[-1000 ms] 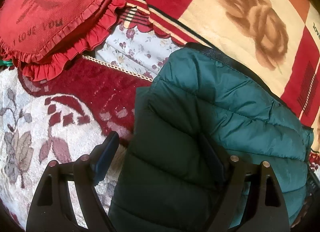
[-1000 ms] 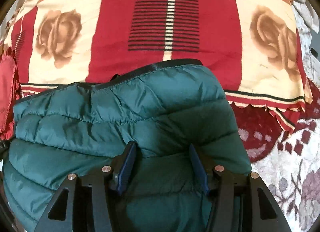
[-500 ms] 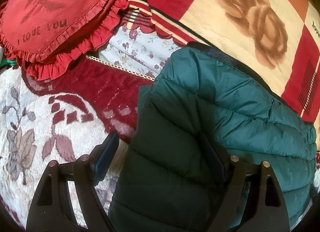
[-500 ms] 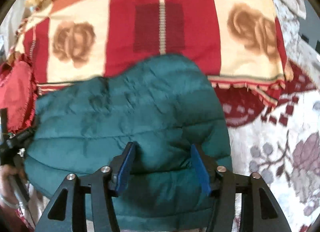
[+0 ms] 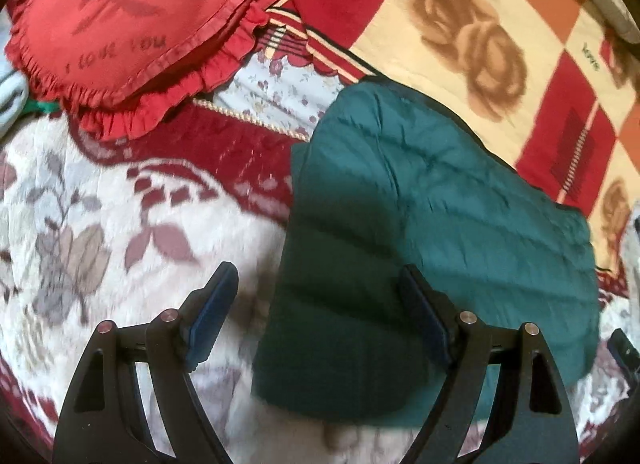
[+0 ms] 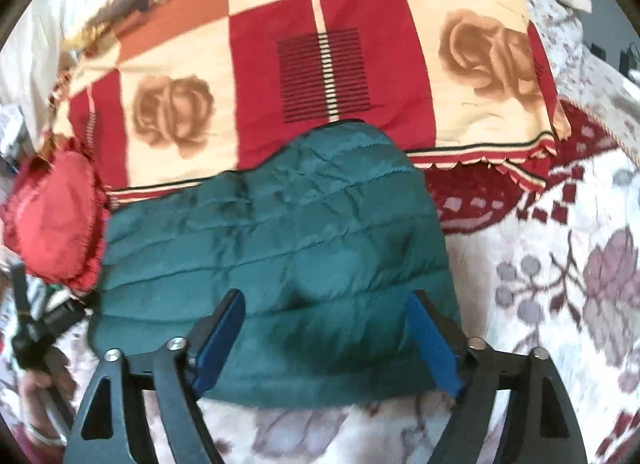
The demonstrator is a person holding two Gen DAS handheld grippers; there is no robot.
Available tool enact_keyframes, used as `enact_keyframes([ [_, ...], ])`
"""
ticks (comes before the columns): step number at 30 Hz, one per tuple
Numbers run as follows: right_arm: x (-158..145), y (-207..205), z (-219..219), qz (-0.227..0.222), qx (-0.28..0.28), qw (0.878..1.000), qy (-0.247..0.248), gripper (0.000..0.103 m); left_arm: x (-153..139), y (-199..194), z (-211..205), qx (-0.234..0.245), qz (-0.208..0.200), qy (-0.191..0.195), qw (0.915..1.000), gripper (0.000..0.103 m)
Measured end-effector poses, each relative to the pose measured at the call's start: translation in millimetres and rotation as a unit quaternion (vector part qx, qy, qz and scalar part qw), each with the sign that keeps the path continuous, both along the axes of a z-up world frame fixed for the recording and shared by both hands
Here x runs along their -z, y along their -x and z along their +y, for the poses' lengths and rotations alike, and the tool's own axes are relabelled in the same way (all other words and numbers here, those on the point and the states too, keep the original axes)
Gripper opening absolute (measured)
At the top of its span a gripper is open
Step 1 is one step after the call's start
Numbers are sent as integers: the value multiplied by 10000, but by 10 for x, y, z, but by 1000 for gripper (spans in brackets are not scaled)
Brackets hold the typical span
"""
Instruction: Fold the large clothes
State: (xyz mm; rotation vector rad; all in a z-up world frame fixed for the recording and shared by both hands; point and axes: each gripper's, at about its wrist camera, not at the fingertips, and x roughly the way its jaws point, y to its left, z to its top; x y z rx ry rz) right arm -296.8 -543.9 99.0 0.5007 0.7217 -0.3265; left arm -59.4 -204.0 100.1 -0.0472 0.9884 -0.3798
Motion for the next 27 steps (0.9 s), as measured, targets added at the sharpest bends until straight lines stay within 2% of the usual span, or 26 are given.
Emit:
enact_keyframes([
  [7,77,187,264,43,-223,9988,-443,87,127,333,349,-197,423,580,9972,83],
  [12,187,256,392,55,-285,9974,-657,92,174,512,393,-195,490,757,9957,83],
  [18,250,340,433,-59,-190,9964,-825,96,216,610,418,-180,576,1214,9908,83],
  [27,326,396,430,-43,-137,9953,-960,99,270,669,414,-131,652,1425,9876,83],
])
